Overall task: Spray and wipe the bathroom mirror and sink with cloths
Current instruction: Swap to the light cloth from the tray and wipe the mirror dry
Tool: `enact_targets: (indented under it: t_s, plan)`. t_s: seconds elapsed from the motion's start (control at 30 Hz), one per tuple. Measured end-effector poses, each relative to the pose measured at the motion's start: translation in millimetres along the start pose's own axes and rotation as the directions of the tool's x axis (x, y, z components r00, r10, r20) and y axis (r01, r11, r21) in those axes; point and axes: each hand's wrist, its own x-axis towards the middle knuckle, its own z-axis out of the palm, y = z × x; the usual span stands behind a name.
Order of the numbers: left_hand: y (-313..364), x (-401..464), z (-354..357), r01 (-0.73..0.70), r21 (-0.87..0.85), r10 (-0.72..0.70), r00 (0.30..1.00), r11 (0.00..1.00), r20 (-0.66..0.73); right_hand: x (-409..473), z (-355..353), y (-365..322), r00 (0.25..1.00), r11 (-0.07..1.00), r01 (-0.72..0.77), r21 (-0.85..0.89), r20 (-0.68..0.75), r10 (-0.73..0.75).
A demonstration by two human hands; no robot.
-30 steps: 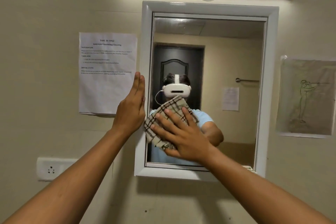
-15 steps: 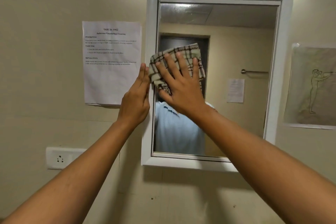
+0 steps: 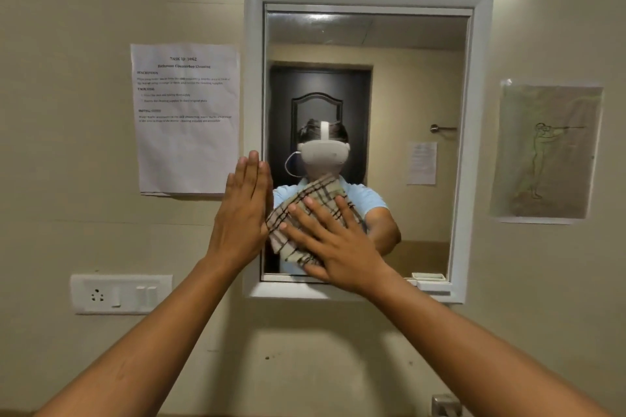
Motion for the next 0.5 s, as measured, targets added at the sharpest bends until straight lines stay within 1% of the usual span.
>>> enact_targets:
  t_s: [0.07, 0.13, 0.2, 0.27, 0.37, 0.5]
  plan:
    - [6.5, -3.3, 2.2, 0.043, -0.034, -0.042, 0.999, 0.999, 0.009, -15.4, -5.0, 25.4, 0.992, 0.992, -0.127, -0.027, -0.030, 0.126]
    - [9.6, -3.6, 4.4, 0.075, -0.052, -0.075, 0.997, 0.996, -0.008, -32.3, -10.4, 56.8, 0.965, 0.965, -0.259, -0.039, -0.057, 0.257]
    - [10.1, -2.6, 6.9, 0.084, -0.069, -0.086, 0.996, 0.994, -0.024, -47.9, -16.1, 87.1, 0.929, 0.929, -0.368, -0.043, -0.070, 0.364]
    - [9.1, -3.6, 9.0, 0.063, -0.070, -0.065, 0.997, 0.996, -0.035, -56.2, -23.7, 108.1, 0.898, 0.899, -0.437, -0.033, -0.064, 0.435]
    - [-0.5, -6.3, 10.8, 0.020, -0.030, -0.021, 0.998, 0.999, -0.062, -55.6, -29.1, 111.5, 0.862, 0.864, -0.503, -0.005, -0.076, 0.501]
    - [-12.0, -7.0, 19.1, -0.058, -0.018, 0.055, 0.993, 0.998, -0.107, -80.7, -13.4, 75.2, 0.762, 0.764, -0.639, 0.090, -0.067, 0.644]
